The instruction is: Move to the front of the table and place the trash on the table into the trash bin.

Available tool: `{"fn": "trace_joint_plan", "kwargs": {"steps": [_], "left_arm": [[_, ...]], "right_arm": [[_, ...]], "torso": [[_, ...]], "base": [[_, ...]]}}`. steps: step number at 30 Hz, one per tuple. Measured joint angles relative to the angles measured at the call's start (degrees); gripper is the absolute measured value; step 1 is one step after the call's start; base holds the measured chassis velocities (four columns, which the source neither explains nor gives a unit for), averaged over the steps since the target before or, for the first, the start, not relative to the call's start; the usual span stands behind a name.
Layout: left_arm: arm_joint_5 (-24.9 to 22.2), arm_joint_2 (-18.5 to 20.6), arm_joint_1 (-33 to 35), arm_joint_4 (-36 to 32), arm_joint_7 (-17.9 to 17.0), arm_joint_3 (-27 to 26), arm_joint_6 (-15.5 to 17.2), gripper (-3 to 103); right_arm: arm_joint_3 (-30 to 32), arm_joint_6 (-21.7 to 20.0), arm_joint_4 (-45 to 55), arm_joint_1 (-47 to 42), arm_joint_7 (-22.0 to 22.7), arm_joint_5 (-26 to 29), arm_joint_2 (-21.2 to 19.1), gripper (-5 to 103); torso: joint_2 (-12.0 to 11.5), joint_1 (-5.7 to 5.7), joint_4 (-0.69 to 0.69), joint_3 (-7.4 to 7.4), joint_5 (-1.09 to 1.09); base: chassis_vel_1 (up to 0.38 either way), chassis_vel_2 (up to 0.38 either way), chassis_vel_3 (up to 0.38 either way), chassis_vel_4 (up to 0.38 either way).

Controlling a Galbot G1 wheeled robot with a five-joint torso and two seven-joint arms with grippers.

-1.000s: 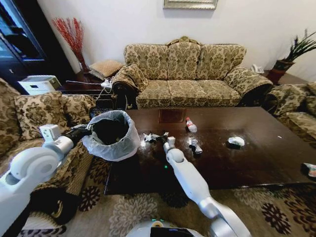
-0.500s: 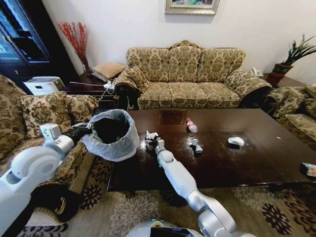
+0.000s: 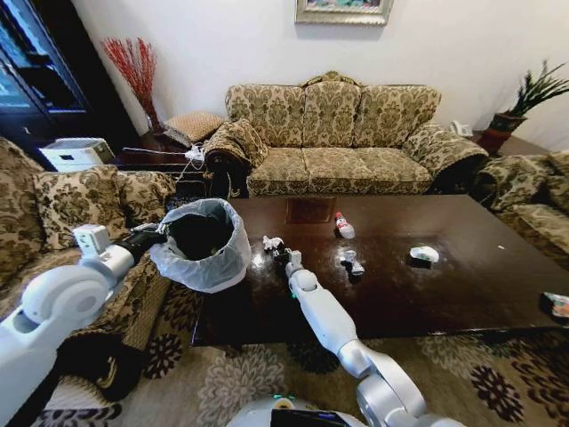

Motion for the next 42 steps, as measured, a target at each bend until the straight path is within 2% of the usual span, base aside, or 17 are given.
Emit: {"fn": "trace_joint_plan", "kwargs": {"steps": [2,3,10,15,16,18,19,22,24,26,27,35,36,39,41,42], "left_arm": [[0.0,0.0,0.01,0.0,0.0,0.0,0.0,4],[0.02,0.01,0.04,0.02,-0.02,0.0,-0.03,4],[0.02,0.41,0.16,0.18,-0.38,0.05,-0.18,4],[-1.04,2.11,0.35,1.7,-1.68,-0.11,0.71,4],[-1.04,2.11,0.35,1.7,-1.68,-0.11,0.71,4],[-1.4,2.54,-0.11,3.33,-2.23,0.56,0.97,4],[-1.4,2.45,-0.39,4.58,-2.51,1.04,1.28,4],[-1.49,2.28,-0.38,5.27,-2.7,1.21,1.62,4],[-1.57,1.55,-0.38,5.63,-2.92,1.37,1.85,4],[-1.56,1.09,-0.36,5.45,-3.08,1.3,1.86,4],[-1.55,-0.07,-0.18,4.49,-3.38,1.13,1.94,4],[-1.54,-1.32,0.82,1.86,-3.42,0.01,2.07,4],[-1.56,-1.54,0.88,1.37,-3.34,-0.21,2.08,4],[-1.73,-2.15,1.18,-0.63,-2.97,-0.43,2.13,4],[-1.76,-2.24,1.22,-1.13,-2.86,-0.42,2.18,4],[-1.77,-2.24,1.22,-1.33,-2.78,-0.37,2.22,4]], "right_arm": [[0.02,0.02,0.13,-0.07,-0.06,0.05,0.0,12],[0.25,0.21,0.99,-0.42,-0.55,0.5,-0.01,3],[0.06,0.38,6.28,-2.42,-0.86,1.74,-0.96,0],[0.9,0.19,22.26,-6.6,0.58,3.29,-5.89,0],[0.9,0.19,22.26,-6.6,0.58,3.29,-5.89,0],[2.09,-0.87,30.97,-8.18,0.66,4.05,-8.08,0],[2.41,-1.57,38.58,-9.54,0.76,6.17,-9.58,0],[1.7,-1.57,45.43,-10.57,0.6,8.57,-11.22,0],[-1.5,-1.74,55.33,-10.66,-2.07,12.24,-13.39,0],[-2.32,-1.84,56.73,-10.31,-3.12,12.89,-13.45,0],[-4.98,-2.02,59.74,-9.1,-5.31,14.04,-13.23,0],[-14.04,-4.17,60.99,-7.58,-6.96,12.72,-13.93,0],[-15.0,-5.14,60.12,-7.54,-6.89,11.82,-14.11,-3],[-16.75,-6.18,57.99,-6.97,-5.52,10.14,-13.49,13],[-17.01,-6.52,57.79,-6.69,-5.06,10.02,-13.15,13],[-17.18,-6.73,57.63,-6.43,-4.78,9.96,-12.95,18]], "torso": [[0.0,0.0,0.0,0.0,0.0],[0.0,-0.01,0.01,0.0,0.0],[0.0,0.0,0.01,0.0,0.0],[0.0,0.0,0.01,0.0,0.01],[0.0,0.0,0.01,0.0,0.01],[0.0,0.0,-0.01,0.0,0.01],[0.0,0.0,-0.02,0.0,0.0],[0.0,0.0,-0.01,0.0,-0.01],[0.0,-0.01,-0.01,-0.01,0.0],[0.0,-0.01,-0.01,-0.01,0.0],[0.0,-0.01,0.01,-0.01,-0.01],[0.0,-0.01,0.01,-0.01,0.0],[0.0,-0.01,0.01,-0.01,0.01],[0.0,0.0,0.0,0.0,0.0],[0.0,0.0,0.01,0.0,0.0],[0.0,0.0,0.01,0.0,0.0]], "base": [[0.0,0.0,0.0,0.0],[0.0,0.0,0.0,0.0],[0.0,0.0,0.0,0.0],[0.0,0.0,0.0,0.0],[0.0,0.0,0.0,0.0],[0.0,0.0,0.0,0.0],[0.0,0.0,0.0,0.0],[0.0,0.0,0.0,0.0],[0.0,0.0,0.0,0.0],[0.0,0.0,0.0,0.0],[0.0,0.0,0.0,0.0],[0.0,0.0,0.0,0.0],[0.0,0.0,0.0,0.0],[0.0,0.0,0.0,0.0],[0.0,0.0,0.0,0.0],[0.0,0.0,0.0,0.0]]}}
